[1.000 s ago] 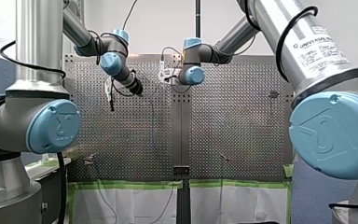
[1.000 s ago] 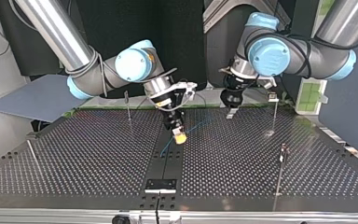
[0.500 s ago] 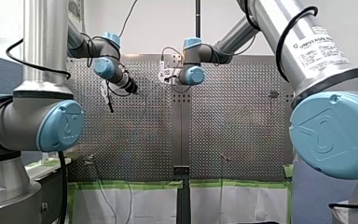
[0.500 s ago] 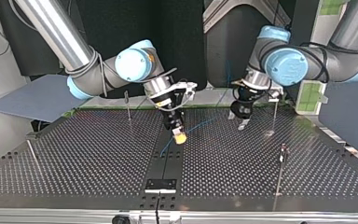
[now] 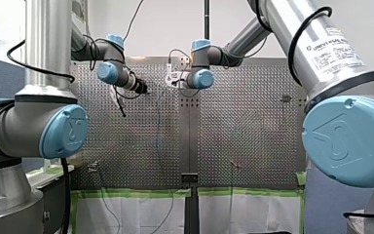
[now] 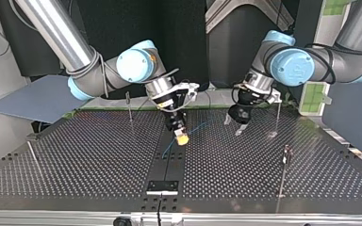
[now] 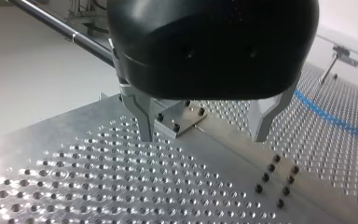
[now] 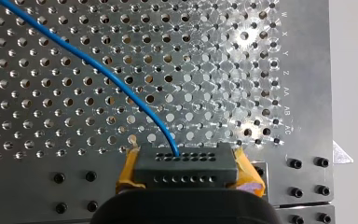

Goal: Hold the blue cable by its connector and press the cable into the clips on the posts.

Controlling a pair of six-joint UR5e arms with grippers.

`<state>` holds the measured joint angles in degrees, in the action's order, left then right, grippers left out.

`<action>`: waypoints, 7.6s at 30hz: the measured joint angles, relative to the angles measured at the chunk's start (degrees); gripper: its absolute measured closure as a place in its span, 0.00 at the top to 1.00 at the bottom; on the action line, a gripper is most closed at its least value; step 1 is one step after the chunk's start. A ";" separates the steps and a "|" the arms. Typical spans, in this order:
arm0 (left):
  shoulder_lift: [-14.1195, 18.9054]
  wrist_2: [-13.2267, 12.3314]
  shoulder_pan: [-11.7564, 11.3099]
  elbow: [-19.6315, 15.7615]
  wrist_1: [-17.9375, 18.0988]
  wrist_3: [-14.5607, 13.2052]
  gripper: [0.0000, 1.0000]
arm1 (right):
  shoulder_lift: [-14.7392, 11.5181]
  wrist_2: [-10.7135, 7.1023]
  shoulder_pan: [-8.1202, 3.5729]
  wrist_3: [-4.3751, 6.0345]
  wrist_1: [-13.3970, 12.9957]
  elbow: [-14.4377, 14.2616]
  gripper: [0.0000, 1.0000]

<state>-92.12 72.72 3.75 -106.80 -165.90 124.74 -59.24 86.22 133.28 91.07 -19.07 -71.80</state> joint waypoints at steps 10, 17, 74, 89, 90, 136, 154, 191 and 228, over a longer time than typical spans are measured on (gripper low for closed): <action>-1.24 -4.70 0.06 -0.34 -0.34 4.70 1.00 | 0.00 0.00 -0.04 -0.12 0.03 -0.01 0.00; -3.23 -8.53 0.30 -0.39 -0.74 8.79 1.00 | 0.02 0.01 -0.22 -0.29 -0.01 -0.03 0.00; -14.72 -11.85 4.67 10.22 1.39 37.08 1.00 | -0.01 -0.15 0.75 -0.34 -0.24 -0.01 0.00; -14.79 -10.63 5.00 10.17 1.50 35.26 0.00 | -0.03 -0.24 0.95 -0.35 0.05 -0.03 0.00; -14.79 -10.46 5.02 10.16 1.47 34.83 0.00 | -0.03 -0.24 0.95 -0.35 0.06 -0.03 0.00; -10.02 5.63 2.50 8.65 -8.64 12.30 0.00 | 0.05 -0.13 1.31 -1.01 -0.01 -0.48 0.00; -2.62 10.96 -1.33 0.84 -6.56 8.84 0.00 | 1.21 -0.17 2.22 -1.02 -0.10 -0.47 0.00; 14.38 20.72 -8.76 0.39 -12.52 3.69 0.00 | -2.59 -3.01 5.37 1.33 0.37 2.12 0.00; 9.41 11.84 -14.52 1.78 0.44 9.91 0.00 | -2.37 -3.69 4.51 4.57 0.95 4.51 0.00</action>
<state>-82.70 84.56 -10.77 -105.03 -165.46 134.65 -61.61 82.54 137.79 95.64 -18.12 -67.29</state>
